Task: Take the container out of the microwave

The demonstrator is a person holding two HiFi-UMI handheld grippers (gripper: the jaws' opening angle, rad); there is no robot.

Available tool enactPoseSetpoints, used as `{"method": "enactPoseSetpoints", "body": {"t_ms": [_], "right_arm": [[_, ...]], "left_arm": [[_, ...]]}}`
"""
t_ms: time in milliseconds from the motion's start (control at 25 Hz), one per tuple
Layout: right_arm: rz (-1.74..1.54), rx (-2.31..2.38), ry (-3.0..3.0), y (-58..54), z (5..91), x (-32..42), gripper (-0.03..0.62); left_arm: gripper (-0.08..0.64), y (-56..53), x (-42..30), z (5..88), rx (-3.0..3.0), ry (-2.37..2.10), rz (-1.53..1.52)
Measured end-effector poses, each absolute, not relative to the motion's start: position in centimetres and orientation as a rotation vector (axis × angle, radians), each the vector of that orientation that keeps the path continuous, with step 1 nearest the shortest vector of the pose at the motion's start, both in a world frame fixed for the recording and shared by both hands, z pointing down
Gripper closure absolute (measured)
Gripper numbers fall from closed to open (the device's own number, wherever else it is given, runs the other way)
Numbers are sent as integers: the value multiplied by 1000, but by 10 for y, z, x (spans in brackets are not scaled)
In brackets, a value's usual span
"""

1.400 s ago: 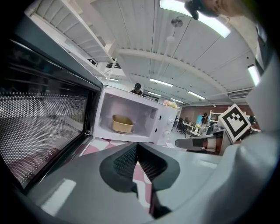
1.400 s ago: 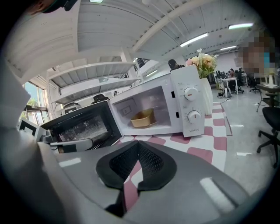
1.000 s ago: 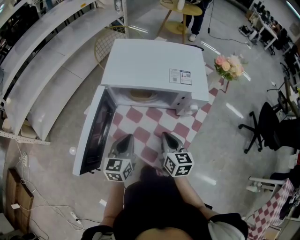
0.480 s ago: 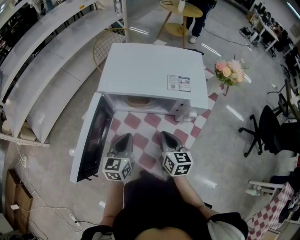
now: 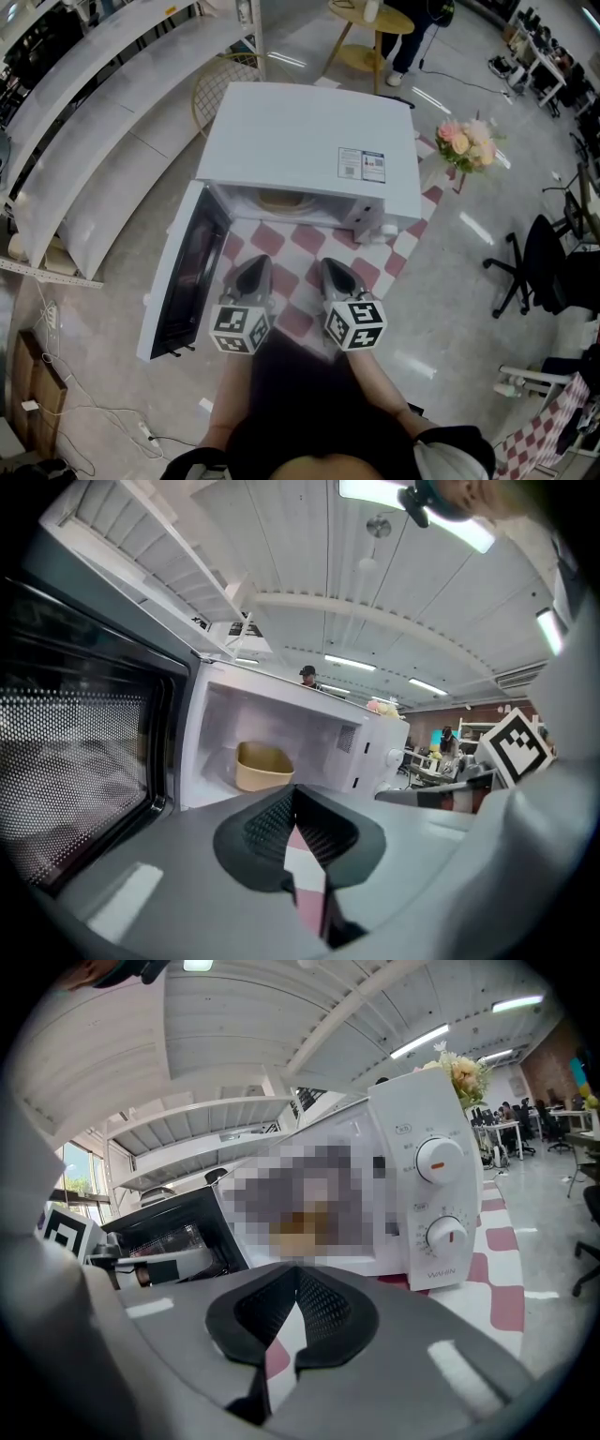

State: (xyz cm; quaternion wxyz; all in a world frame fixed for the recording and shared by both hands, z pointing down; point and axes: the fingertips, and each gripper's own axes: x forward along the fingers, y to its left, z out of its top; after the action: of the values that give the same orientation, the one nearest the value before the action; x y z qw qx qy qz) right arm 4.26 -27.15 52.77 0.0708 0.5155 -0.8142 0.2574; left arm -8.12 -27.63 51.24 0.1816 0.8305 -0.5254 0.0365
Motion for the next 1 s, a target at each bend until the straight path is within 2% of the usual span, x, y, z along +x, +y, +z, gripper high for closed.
{"method": "enactPoseSetpoints", "body": {"t_ms": [1000], "right_arm": [[671, 1561, -2482, -295, 521, 32, 592]], "left_arm": [[551, -334, -86, 510, 2369, -1506, 53]]}}
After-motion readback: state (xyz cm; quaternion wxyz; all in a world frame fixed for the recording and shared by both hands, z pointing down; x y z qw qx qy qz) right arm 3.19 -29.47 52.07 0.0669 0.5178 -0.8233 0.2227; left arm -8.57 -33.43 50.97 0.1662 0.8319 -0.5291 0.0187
